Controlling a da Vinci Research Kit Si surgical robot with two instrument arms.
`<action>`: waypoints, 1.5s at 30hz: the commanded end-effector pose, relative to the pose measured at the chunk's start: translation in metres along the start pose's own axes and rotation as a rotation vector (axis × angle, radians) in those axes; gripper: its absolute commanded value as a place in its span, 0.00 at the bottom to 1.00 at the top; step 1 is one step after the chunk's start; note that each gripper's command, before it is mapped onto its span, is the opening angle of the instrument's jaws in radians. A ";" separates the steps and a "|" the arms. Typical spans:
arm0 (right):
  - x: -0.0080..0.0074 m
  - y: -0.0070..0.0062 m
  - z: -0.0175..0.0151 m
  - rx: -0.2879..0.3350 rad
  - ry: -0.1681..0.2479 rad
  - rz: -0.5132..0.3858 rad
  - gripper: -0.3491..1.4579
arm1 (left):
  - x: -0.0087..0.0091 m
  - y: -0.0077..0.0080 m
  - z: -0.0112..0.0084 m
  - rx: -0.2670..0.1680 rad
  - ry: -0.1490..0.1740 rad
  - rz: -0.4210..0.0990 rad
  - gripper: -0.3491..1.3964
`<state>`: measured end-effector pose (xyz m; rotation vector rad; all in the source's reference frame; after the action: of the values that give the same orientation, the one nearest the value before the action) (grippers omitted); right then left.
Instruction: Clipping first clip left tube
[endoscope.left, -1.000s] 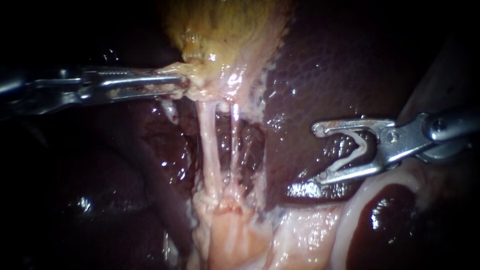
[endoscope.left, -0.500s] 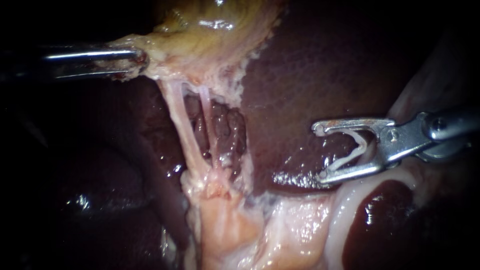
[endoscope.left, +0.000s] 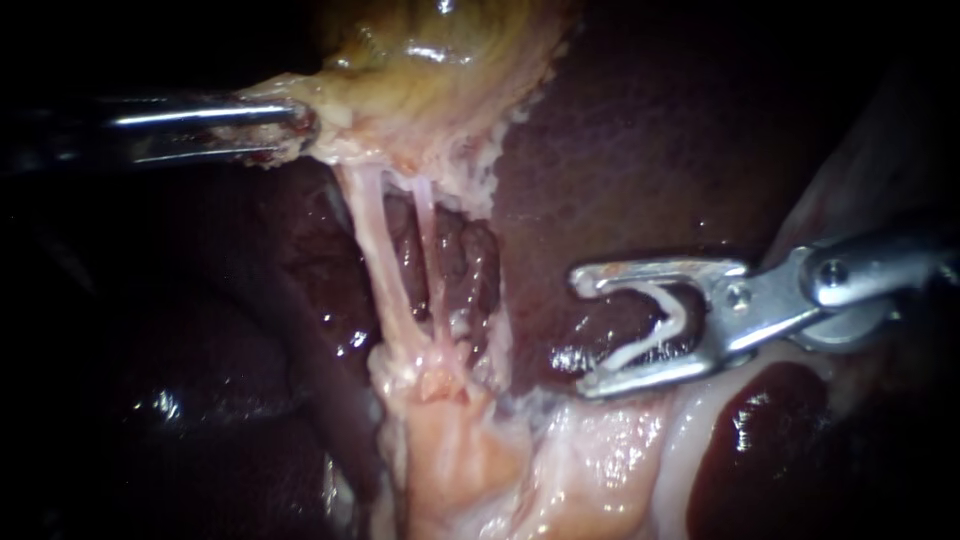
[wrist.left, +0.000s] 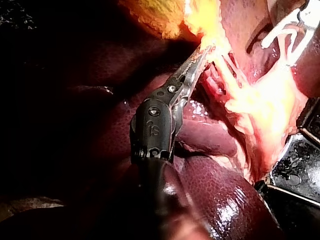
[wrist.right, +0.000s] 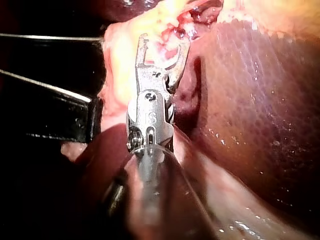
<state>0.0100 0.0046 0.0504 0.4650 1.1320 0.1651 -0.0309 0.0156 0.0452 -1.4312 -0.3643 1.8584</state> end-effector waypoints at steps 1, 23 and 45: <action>0.0003 0.0000 0.0006 -0.001 0.003 0.010 0.47 | 0.0000 -0.0001 0.0001 -0.001 -0.001 0.001 0.00; 0.0001 0.0005 0.0092 0.017 0.027 0.140 0.47 | -0.0003 -0.0003 0.0009 -0.001 0.000 0.002 0.00; -0.0032 0.0030 0.0138 0.036 0.039 0.135 0.47 | -0.0003 -0.0001 0.0009 0.000 0.001 0.002 0.00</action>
<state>0.0215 0.0024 0.0592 0.5728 1.1459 0.2737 -0.0316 0.0157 0.0459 -1.4326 -0.3634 1.8596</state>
